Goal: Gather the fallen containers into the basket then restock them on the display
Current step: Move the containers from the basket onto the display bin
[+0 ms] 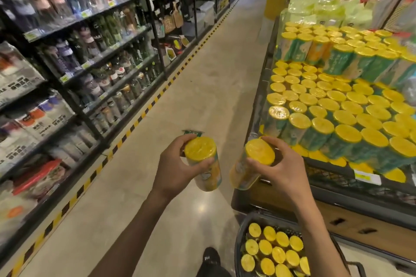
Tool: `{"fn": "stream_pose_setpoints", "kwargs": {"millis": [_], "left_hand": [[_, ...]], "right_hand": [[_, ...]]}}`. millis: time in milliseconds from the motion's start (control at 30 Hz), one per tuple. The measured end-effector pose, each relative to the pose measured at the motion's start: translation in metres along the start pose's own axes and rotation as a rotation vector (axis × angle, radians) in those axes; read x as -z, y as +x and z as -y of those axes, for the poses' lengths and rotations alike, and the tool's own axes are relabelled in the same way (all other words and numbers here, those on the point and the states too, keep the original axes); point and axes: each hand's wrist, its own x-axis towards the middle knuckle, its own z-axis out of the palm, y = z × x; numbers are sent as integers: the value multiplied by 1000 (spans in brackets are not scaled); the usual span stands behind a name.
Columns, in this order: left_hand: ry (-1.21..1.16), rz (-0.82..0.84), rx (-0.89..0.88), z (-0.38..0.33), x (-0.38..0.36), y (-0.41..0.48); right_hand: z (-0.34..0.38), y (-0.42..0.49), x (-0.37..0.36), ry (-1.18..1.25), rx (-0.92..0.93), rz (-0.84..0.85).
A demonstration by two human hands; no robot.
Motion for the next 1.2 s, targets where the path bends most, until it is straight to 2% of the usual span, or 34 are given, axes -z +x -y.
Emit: {"fn": "stream_pose_setpoints", "kwargs": {"millis": [267, 800, 1000, 1200], "left_hand": [[40, 101, -48, 20, -22, 124], [74, 434, -214, 60, -84, 401], [89, 594, -304, 46, -118, 502], [109, 690, -367, 21, -175, 570]], "right_hand": [[-14, 108, -7, -94, -57, 13], [-27, 301, -23, -314, -237, -231], [-34, 369, -12, -378, -315, -356], [-50, 422, 24, -428, -424, -392]]}}
